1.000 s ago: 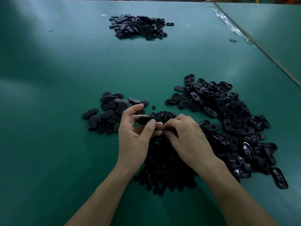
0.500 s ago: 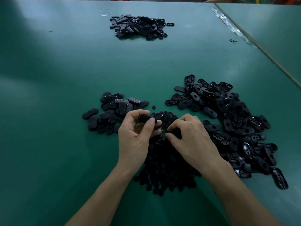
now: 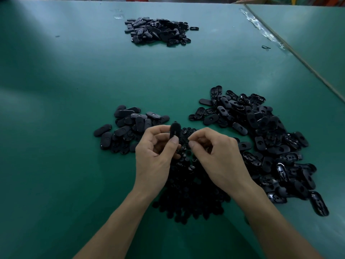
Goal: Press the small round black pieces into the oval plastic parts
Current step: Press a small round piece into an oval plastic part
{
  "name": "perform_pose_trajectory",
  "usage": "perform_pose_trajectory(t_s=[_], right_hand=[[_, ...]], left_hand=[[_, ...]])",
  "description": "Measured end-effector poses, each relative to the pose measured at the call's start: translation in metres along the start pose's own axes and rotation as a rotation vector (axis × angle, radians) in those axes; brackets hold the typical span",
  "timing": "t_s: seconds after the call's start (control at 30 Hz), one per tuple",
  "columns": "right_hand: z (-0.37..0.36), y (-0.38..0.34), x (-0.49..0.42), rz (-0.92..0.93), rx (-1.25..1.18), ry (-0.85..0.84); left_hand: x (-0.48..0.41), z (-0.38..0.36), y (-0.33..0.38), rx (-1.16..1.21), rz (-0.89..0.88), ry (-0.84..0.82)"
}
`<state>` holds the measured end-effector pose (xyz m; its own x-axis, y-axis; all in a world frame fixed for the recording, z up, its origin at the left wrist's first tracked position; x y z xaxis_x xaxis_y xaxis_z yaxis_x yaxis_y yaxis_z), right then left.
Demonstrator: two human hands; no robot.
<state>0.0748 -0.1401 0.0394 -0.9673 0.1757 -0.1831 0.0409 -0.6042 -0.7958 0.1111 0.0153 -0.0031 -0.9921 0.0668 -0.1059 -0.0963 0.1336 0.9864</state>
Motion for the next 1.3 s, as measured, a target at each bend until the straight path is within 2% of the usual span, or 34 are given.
perform_pose_trajectory(t_s=[0.17,0.3,0.7,1.1,1.3], right_hand=[[0.003,0.006,0.002,-0.074,-0.17,0.021],[0.004,0.004,0.003,-0.08,-0.236,0.031],[0.0,-0.001,0.004,-0.084,-0.317,0.01],[0.004,-0.009,0.005,-0.042,-0.216,0.023],[0.002,-0.015,0.003,-0.018,-0.231,-0.024]], left_hand=[[0.001,-0.001,0.001,0.002,-0.019,-0.019],[0.0,0.0,0.003,-0.084,-0.046,-0.008],[0.002,-0.002,0.003,-0.091,-0.013,-0.038],[0.004,-0.005,0.002,-0.059,0.017,-0.046],[0.004,-0.005,0.002,-0.053,0.025,-0.056]])
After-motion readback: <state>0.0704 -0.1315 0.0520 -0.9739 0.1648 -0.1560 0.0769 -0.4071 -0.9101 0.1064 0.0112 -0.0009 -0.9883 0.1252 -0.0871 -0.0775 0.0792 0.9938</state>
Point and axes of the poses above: each hand's wrist, its own x-axis away from the middle knuckle, its own z-axis out of the back of the hand, y = z × x, the point moved 9 cm from there along -x, towards the middle knuckle, and after that the axes turned 3 degrees about -x, right-handed, at the moved point
